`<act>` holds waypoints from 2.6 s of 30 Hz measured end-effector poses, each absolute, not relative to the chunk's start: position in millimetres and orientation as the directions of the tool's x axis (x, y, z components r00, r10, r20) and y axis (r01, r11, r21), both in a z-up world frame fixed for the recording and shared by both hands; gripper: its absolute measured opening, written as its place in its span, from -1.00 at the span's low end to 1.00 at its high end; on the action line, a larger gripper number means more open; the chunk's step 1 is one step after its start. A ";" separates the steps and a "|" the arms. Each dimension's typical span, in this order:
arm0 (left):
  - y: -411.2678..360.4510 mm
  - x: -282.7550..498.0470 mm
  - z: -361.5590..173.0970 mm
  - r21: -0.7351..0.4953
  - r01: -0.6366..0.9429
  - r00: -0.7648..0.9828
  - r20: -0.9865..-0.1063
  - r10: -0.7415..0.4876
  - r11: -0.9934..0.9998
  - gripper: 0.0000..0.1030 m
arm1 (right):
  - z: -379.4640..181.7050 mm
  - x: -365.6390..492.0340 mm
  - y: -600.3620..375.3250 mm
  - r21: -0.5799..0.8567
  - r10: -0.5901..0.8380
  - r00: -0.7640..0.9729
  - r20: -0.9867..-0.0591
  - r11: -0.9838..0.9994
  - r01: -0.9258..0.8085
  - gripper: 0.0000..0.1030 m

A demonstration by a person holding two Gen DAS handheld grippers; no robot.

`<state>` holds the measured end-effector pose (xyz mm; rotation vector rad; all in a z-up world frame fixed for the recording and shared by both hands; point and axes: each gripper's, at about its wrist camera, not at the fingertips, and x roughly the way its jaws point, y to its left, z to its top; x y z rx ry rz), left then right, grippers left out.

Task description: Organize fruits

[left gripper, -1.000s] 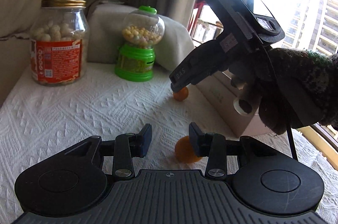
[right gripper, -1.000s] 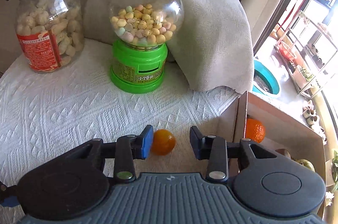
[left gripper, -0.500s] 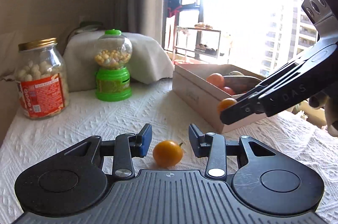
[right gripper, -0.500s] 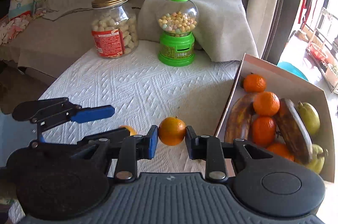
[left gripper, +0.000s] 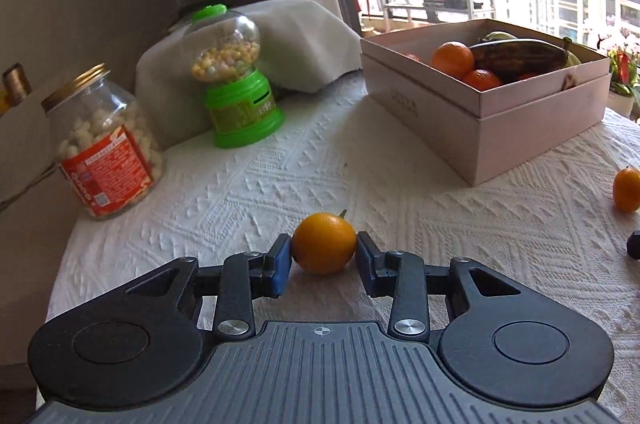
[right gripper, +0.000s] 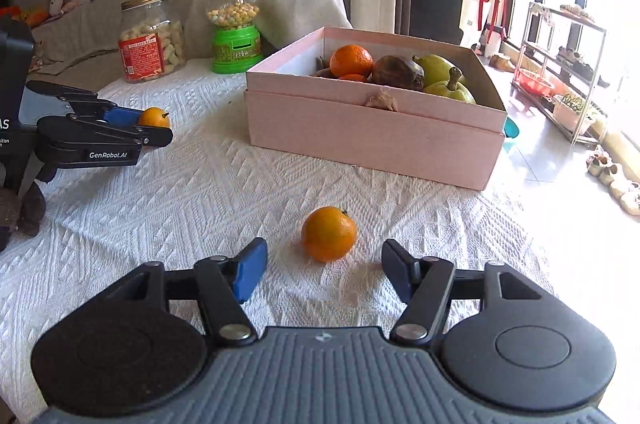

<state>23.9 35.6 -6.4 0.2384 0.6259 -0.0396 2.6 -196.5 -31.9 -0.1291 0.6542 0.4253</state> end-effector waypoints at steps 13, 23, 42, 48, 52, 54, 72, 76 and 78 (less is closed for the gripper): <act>50.7 6.8 -6.5 -0.105 0.051 0.813 -0.573 -0.102 0.993 -0.24 | -37.6 8.8 -199.9 0.102 0.423 0.643 -0.638 0.875 -0.474 1.00; 57.7 4.1 -8.5 -0.166 0.081 0.809 -0.565 -0.162 0.983 -0.24 | -37.9 9.4 -197.7 0.073 0.425 0.624 -0.656 0.858 -0.508 1.00; 46.2 -7.1 -1.2 -0.073 0.050 0.854 -0.514 -0.081 0.996 -0.21 | -32.4 10.7 -198.1 0.048 0.400 0.657 -0.639 0.873 -0.485 0.55; 44.1 -10.9 5.1 -0.043 0.012 0.827 -0.560 -0.034 0.999 -0.21 | -22.9 39.4 -196.8 0.095 0.398 0.653 -0.645 0.889 -0.448 0.37; 49.9 -2.7 9.2 -0.096 -0.001 0.806 -0.590 -0.057 0.995 -0.21 | -27.8 45.7 -191.4 0.078 0.366 0.671 -0.645 0.905 -0.419 0.33; 51.1 2.8 10.4 -0.098 -0.009 0.806 -0.590 -0.051 0.995 -0.21 | -29.0 42.4 -187.2 0.044 0.362 0.678 -0.640 0.898 -0.437 0.27; 12.0 82.0 114.1 -0.344 0.229 0.864 -0.360 -0.353 0.911 -0.27 | 53.2 37.2 -247.7 0.053 0.473 0.725 -0.501 0.852 -0.520 -0.45; -6.1 139.7 126.6 -0.438 0.280 0.841 -0.318 -0.438 0.854 -0.26 | 57.8 50.2 -259.6 0.084 0.445 0.746 -0.496 0.879 -0.469 -0.45; -4.7 154.1 122.7 -0.472 0.258 0.838 -0.324 -0.438 0.843 -0.27 | 56.5 56.2 -263.1 0.098 0.434 0.744 -0.508 0.887 -0.450 -0.45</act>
